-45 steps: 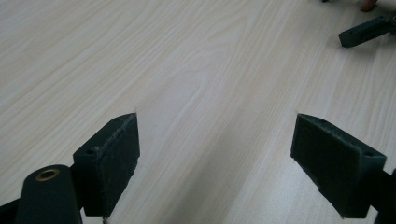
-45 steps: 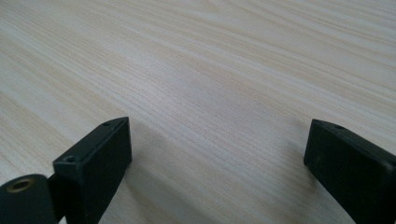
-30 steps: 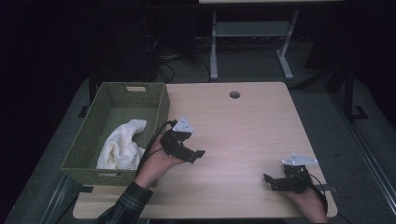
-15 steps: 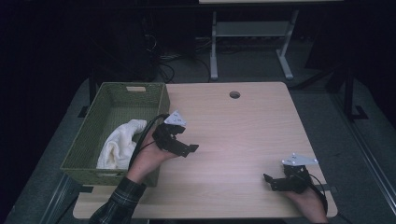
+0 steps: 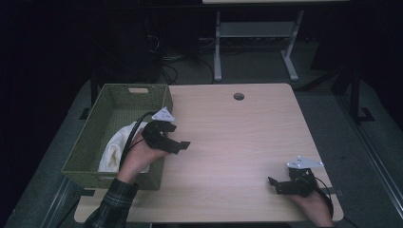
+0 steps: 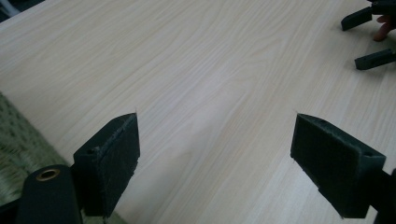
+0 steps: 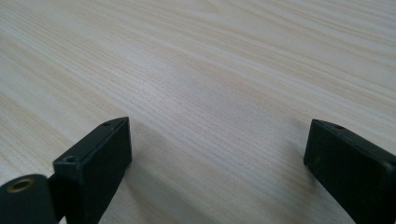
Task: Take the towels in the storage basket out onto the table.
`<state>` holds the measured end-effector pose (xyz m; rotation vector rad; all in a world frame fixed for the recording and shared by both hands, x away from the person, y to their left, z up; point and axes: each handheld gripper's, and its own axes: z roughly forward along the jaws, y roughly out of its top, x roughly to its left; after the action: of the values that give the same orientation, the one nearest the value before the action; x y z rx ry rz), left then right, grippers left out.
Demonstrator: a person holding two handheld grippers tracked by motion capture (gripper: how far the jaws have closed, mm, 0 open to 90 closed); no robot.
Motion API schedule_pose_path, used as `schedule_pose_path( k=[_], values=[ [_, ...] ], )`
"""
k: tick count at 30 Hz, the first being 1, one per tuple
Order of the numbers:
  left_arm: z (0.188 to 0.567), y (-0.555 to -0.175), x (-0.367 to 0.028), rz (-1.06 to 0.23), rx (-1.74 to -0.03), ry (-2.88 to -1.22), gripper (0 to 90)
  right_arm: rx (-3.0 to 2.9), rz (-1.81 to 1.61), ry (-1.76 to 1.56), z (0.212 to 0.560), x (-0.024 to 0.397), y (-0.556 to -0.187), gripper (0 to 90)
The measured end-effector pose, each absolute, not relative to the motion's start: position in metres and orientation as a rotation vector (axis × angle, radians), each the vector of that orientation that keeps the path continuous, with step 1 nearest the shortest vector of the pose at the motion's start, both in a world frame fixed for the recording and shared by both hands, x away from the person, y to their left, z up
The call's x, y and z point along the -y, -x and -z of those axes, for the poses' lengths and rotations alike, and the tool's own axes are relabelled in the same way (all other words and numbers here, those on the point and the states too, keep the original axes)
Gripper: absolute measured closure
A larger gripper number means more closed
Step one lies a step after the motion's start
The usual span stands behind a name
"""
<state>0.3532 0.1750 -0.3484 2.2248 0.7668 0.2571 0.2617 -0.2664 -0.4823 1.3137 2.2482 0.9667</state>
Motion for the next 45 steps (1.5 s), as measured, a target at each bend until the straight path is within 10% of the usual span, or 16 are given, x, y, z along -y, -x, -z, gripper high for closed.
schedule_pose_path(
  k=[45],
  values=[
    [0.343, -0.357, -0.298, -0.458, -1.038, -2.154, 17.0, -2.247, -0.966, -1.315, 0.482, 0.266, -0.262, 7.2]
  ],
)
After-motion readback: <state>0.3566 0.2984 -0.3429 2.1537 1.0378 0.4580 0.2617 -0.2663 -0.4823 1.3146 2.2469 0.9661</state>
